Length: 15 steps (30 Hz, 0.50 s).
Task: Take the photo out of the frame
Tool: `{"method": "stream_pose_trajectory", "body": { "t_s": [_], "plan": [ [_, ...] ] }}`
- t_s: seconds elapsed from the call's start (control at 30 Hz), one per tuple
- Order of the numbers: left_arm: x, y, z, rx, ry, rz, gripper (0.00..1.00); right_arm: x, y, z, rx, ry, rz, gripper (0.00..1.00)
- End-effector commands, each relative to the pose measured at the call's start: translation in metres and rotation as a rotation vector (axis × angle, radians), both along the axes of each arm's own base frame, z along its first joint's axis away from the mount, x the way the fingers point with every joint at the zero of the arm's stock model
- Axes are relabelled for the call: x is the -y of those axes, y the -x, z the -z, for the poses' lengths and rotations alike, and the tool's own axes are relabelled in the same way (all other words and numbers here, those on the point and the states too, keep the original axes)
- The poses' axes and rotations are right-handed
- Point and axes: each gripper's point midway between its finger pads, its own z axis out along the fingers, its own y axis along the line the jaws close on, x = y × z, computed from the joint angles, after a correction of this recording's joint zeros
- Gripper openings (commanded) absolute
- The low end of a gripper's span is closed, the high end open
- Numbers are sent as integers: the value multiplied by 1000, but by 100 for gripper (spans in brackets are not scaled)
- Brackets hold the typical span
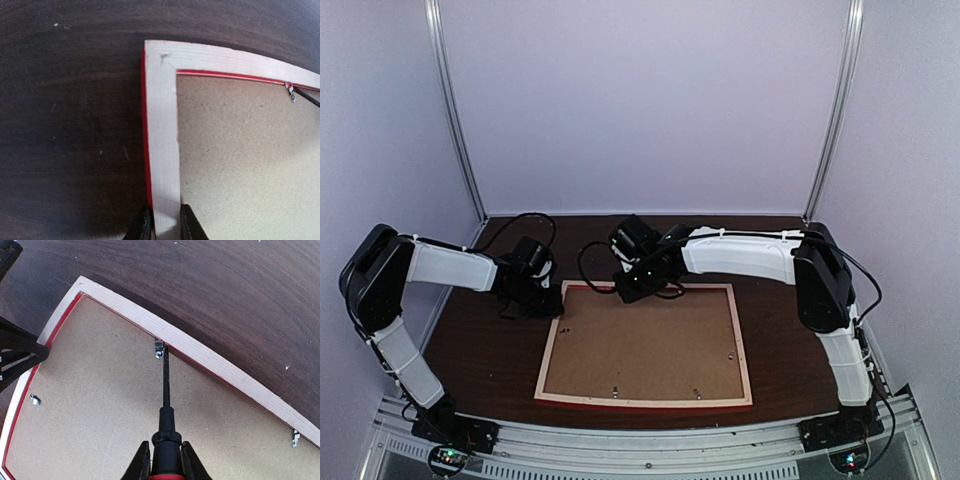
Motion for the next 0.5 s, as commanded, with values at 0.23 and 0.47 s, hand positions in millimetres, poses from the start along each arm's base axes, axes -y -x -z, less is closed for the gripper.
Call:
{"method": "stream_pose_trajectory", "body": {
  "t_s": [0.23, 0.47],
  "plan": [
    [-21, 35, 34, -151, -102, 3, 19, -35, 72, 32, -130, 10, -277, 0],
    [-23, 36, 34, -155, -113, 0, 19, -34, 82, 30, -118, 30, -318, 0]
  ]
}}
